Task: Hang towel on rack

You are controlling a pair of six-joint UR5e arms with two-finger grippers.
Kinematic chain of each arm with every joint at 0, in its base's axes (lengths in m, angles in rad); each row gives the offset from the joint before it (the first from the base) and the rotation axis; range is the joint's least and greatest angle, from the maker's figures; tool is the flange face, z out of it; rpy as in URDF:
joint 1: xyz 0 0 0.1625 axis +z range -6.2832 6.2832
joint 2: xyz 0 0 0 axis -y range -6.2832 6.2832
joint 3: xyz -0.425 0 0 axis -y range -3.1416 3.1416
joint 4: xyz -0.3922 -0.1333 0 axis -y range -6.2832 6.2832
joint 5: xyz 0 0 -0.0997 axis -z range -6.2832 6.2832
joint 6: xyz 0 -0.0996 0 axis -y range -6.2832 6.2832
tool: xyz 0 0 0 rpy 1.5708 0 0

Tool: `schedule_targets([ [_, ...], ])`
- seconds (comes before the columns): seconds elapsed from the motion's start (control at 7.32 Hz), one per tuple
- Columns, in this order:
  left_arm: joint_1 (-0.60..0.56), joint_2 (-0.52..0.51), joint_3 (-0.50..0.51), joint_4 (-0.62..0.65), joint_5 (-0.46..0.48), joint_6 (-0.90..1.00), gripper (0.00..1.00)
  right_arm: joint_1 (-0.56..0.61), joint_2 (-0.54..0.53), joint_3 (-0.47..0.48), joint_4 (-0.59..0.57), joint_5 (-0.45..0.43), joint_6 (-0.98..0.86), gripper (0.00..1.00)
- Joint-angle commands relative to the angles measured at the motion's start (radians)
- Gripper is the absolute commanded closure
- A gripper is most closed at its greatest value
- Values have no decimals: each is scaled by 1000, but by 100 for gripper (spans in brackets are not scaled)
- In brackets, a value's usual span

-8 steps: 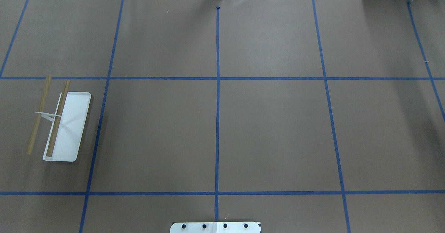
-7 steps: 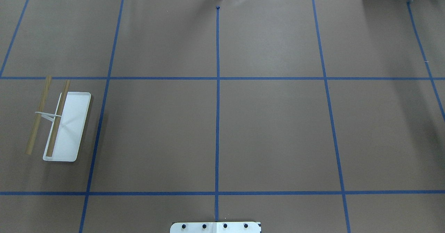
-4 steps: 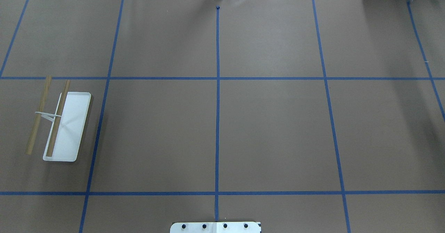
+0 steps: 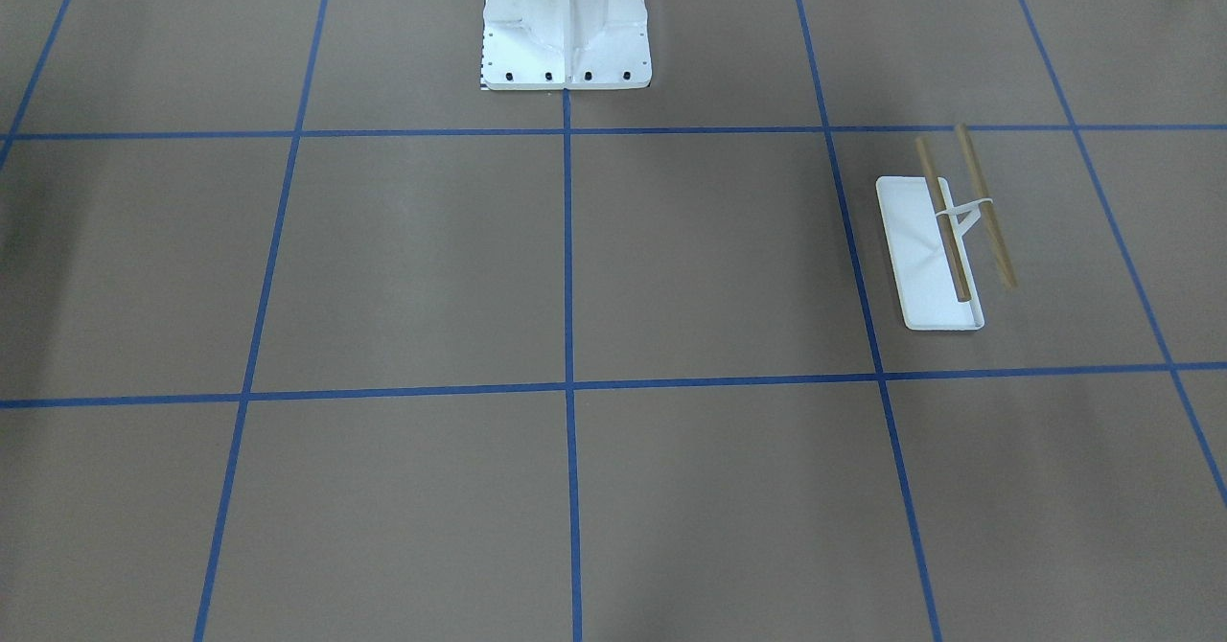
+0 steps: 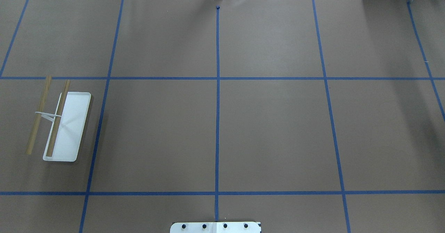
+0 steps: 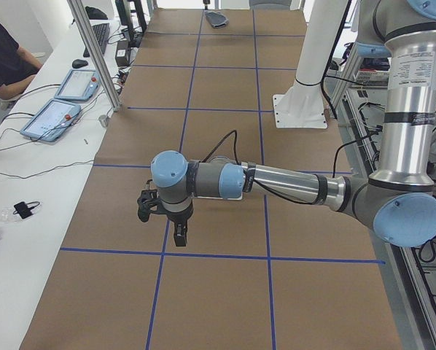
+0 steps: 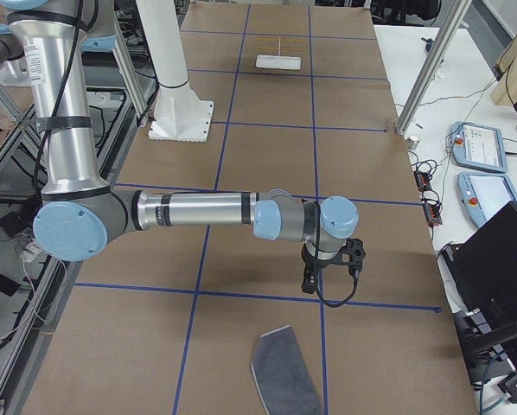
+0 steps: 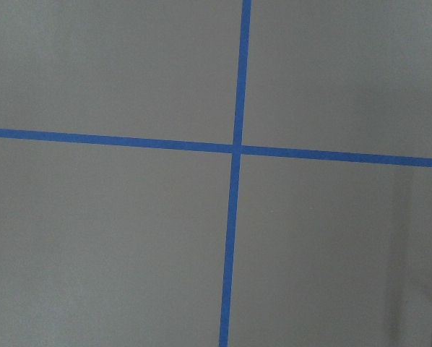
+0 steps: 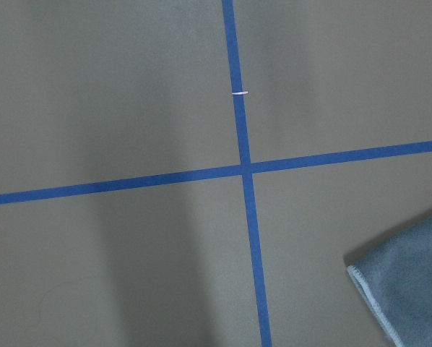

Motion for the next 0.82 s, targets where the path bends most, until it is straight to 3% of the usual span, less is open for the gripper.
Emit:
schedule_targets([
  [0.0,1,-2,1,0,0,0,2,0,1,2,1,1,0,0],
  [0.68,1,-22,-11,-2,-2,-2,2,0,36,4,-1,0,2,0],
])
